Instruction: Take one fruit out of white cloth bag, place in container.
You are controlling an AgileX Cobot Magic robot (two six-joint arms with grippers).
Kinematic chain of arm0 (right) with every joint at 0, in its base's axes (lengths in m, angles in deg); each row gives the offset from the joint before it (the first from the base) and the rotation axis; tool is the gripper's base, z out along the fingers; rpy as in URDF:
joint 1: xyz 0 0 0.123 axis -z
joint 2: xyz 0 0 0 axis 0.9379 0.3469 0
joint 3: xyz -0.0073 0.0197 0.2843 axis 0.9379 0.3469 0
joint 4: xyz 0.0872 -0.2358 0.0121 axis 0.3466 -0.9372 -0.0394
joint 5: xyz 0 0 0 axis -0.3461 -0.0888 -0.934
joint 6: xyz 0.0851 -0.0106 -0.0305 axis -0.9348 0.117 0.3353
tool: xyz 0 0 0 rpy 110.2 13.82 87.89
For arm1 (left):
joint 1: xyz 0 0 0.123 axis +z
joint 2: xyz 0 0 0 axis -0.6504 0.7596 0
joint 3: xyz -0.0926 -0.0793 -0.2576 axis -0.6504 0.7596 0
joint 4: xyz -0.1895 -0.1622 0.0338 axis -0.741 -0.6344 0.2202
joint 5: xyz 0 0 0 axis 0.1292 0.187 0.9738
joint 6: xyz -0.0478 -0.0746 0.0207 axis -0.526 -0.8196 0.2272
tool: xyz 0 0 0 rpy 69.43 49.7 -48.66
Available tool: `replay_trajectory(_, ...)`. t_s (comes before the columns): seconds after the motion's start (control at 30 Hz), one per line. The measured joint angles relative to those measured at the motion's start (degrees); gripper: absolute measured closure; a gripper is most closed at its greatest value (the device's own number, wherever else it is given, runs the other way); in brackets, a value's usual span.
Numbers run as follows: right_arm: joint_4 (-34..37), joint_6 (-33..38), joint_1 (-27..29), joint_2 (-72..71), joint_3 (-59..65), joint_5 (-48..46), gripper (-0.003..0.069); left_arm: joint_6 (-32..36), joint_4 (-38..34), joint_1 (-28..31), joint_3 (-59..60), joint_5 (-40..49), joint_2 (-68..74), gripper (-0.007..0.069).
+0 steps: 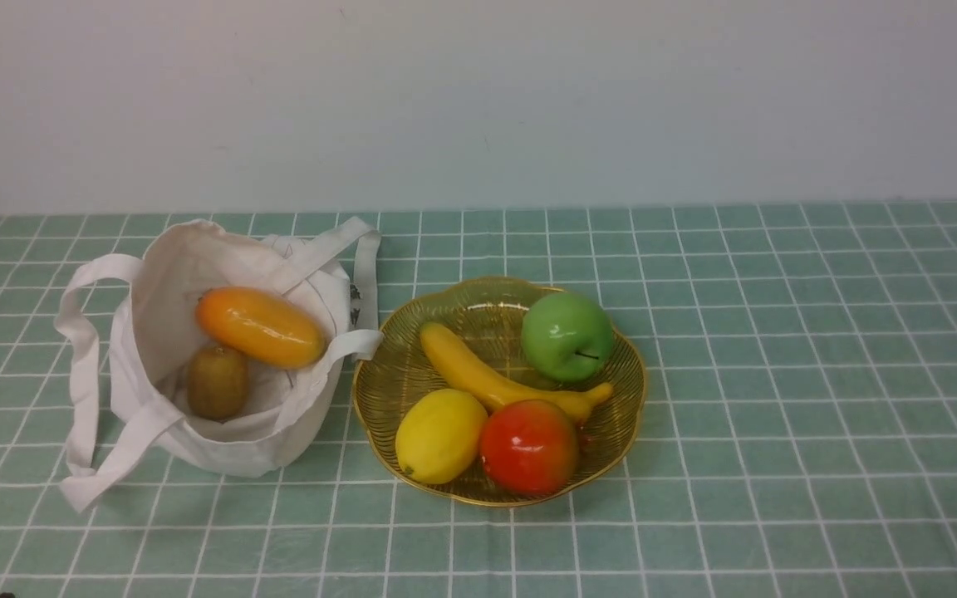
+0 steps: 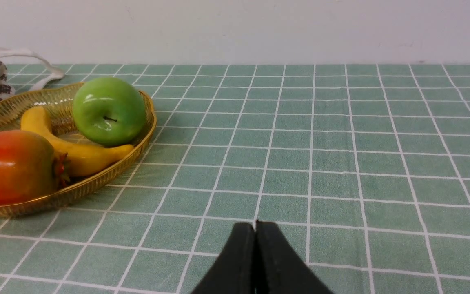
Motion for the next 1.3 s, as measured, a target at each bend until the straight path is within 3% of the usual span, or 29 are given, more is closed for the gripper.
replay_trajectory(1.3,0.0,0.0,0.0,0.0,0.0,0.0,0.0674,0.0,0.17,-0.96,0.0,0.0,0.0,0.0632)
